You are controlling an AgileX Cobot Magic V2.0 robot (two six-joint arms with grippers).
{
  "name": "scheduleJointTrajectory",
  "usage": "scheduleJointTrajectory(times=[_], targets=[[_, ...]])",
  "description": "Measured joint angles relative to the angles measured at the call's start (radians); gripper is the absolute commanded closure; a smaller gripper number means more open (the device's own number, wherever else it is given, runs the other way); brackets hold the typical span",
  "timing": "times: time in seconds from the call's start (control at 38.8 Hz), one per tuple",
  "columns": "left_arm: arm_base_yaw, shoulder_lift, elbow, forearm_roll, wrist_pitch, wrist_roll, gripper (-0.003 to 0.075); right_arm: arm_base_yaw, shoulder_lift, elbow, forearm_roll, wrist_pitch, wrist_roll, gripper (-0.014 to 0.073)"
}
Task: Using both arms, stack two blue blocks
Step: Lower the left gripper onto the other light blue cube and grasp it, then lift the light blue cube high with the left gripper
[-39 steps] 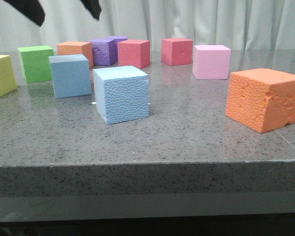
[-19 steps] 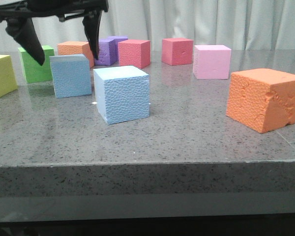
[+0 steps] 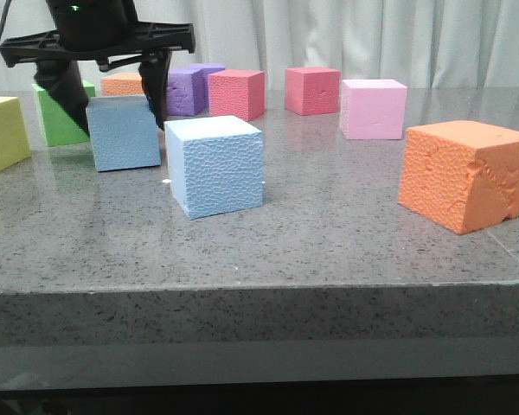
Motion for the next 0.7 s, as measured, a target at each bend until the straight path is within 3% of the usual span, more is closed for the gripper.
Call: scheduleJointTrajectory(times=[0.13,0.39,0.7], targets=[[0.0,0.0,-0.06,0.0,0.051,0.0,0.0505,0.0,0.0,0.0,0.0,0.0,0.0,0.0704],[-0.021,-0.005,-0.234,-0.002,0.17,0.099,0.0512,0.0,0.0,0.0,0.0,0.0,0.0,0.0704],[-0.147,-0.066,-0.245,-0.048,0.191,0.202,0.0512,0.0,0.0,0.0,0.0,0.0,0.0,0.0704]])
